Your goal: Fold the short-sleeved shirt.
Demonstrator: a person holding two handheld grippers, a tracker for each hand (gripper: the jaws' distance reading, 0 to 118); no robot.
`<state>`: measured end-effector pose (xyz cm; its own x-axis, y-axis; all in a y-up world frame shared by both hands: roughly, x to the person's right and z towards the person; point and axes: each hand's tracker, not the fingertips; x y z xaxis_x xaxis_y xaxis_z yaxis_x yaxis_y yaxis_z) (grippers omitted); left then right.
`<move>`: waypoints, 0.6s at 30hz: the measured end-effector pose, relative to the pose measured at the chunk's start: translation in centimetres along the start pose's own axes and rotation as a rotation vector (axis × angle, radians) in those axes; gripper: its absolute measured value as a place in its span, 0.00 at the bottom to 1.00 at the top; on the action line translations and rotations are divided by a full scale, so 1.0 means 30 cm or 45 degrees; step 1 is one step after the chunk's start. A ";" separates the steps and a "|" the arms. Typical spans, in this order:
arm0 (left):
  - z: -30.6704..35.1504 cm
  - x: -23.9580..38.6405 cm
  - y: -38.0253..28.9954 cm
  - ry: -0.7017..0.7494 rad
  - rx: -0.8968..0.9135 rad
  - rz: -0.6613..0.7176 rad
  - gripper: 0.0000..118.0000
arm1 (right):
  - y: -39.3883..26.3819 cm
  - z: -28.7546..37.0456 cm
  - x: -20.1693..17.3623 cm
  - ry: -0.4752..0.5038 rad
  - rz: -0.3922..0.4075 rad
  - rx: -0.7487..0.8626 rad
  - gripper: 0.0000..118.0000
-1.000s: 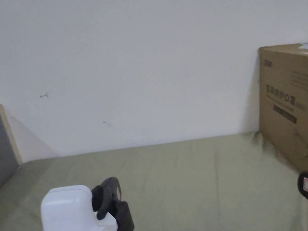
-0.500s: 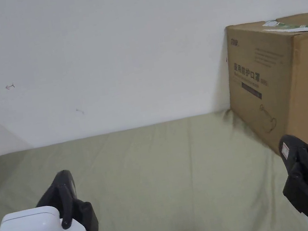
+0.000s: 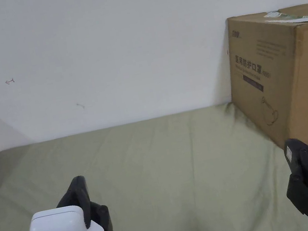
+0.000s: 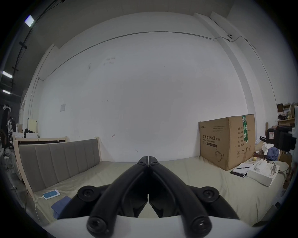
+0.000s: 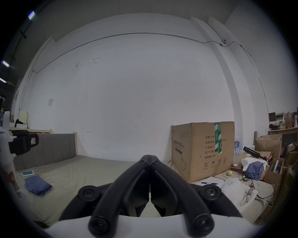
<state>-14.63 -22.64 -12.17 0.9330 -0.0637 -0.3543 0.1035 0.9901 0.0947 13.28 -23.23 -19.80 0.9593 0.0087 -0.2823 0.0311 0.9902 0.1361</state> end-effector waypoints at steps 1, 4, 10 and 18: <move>0.000 -0.001 0.002 -0.006 0.000 -0.004 0.00 | 0.004 0.000 -0.003 0.011 -0.002 -0.006 0.01; -0.002 -0.004 0.012 -0.022 -0.003 0.017 0.22 | 0.017 0.003 -0.008 0.032 -0.003 -0.015 0.14; -0.015 -0.032 0.007 -0.056 -0.036 0.061 0.89 | 0.014 -0.007 -0.023 0.041 0.039 -0.036 0.74; -0.019 -0.028 0.009 -0.020 -0.034 0.010 0.90 | 0.016 -0.004 -0.042 0.033 0.068 -0.010 1.00</move>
<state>-15.58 -22.26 -12.39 0.9389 -0.0578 -0.3392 0.0872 0.9936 0.0721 12.06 -22.75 -19.51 0.9518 0.0654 -0.2996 -0.0225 0.9893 0.1444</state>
